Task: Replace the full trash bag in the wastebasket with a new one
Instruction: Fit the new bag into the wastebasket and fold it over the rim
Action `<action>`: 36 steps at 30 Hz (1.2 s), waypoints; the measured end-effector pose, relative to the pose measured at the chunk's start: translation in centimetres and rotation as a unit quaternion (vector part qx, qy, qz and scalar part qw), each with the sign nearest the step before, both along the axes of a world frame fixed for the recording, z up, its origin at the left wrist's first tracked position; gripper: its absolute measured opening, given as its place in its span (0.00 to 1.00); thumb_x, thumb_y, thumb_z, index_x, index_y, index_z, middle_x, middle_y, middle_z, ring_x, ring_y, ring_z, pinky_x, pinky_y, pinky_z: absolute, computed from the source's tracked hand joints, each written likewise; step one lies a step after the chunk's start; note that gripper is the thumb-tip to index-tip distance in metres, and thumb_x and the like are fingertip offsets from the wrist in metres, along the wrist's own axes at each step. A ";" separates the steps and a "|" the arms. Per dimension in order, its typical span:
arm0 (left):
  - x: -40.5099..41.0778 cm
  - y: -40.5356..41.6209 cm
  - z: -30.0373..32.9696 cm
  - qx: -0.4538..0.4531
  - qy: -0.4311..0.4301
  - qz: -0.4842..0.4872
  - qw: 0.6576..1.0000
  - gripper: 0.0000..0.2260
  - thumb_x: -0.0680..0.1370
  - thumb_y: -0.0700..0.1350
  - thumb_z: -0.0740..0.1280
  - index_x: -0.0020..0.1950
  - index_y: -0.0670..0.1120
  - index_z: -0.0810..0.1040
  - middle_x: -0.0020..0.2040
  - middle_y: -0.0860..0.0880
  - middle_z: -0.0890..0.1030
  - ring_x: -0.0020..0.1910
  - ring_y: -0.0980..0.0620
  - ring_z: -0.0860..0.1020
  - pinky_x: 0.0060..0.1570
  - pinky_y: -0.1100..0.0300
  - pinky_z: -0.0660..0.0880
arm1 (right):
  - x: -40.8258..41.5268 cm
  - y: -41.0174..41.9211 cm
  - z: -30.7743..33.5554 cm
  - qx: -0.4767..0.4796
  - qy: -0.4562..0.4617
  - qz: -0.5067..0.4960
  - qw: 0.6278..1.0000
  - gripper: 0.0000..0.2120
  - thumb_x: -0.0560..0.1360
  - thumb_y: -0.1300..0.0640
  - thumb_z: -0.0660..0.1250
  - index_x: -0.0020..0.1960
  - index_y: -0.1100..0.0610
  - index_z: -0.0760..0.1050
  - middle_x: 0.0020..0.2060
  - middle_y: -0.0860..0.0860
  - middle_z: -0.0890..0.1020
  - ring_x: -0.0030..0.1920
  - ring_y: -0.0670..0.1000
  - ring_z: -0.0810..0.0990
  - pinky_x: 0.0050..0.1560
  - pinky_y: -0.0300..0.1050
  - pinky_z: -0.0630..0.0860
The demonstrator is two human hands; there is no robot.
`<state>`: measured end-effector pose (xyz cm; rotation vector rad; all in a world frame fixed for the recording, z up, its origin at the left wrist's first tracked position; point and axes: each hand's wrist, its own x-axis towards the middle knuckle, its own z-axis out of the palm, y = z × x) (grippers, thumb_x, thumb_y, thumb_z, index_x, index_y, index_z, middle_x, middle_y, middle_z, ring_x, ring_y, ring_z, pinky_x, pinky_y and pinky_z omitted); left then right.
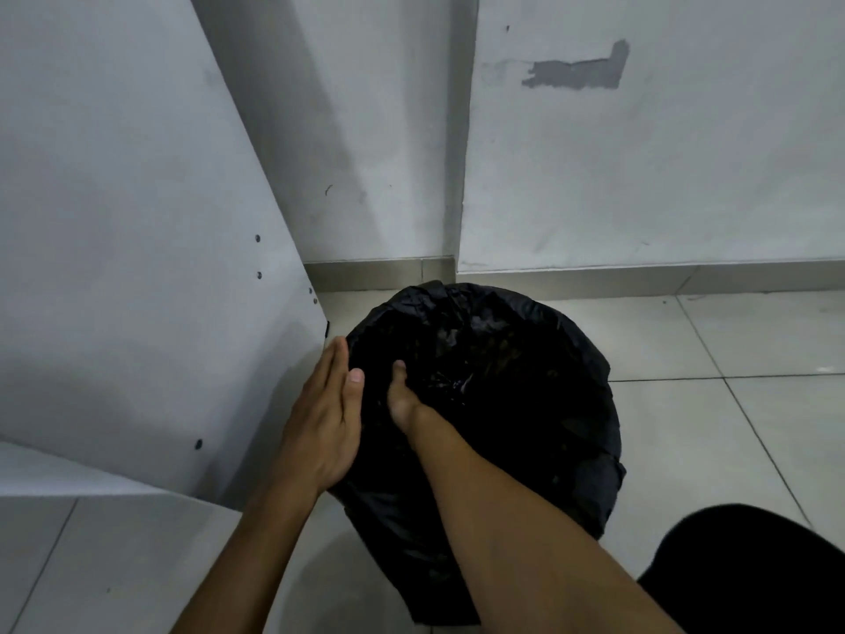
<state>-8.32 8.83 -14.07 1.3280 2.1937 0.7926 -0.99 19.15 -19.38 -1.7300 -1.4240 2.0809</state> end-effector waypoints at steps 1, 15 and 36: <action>-0.1 0.1 0.1 -0.006 0.004 -0.004 1.000 0.30 0.80 0.62 0.41 0.81 0.54 0.45 0.81 0.57 0.47 0.78 0.60 0.48 0.75 0.60 0.48 | 0.7 -0.6 0.4 0.002 -0.013 0.032 0.999 0.38 0.82 0.35 0.41 0.80 0.62 0.55 0.79 0.60 0.59 0.78 0.58 0.59 0.78 0.48 0.52; 1.7 1.6 1.6 -0.006 0.270 -0.067 0.960 0.37 0.79 0.63 0.32 0.80 0.44 0.53 0.80 0.45 0.55 0.79 0.45 0.52 0.76 0.49 0.44 | 10.1 -3.1 5.7 0.297 -0.187 0.214 0.912 0.38 0.77 0.27 0.43 0.79 0.48 0.61 0.76 0.58 0.66 0.76 0.60 0.62 0.76 0.55 0.59; 18.7 14.3 -10.6 -0.142 -0.401 0.064 0.903 0.49 0.66 0.80 0.36 0.81 0.53 0.48 0.81 0.49 0.50 0.79 0.47 0.52 0.77 0.43 0.47 | 18.4 -3.2 6.4 0.255 -0.029 -0.350 0.901 0.30 0.80 0.33 0.40 0.78 0.41 0.62 0.75 0.47 0.70 0.75 0.50 0.66 0.73 0.45 0.61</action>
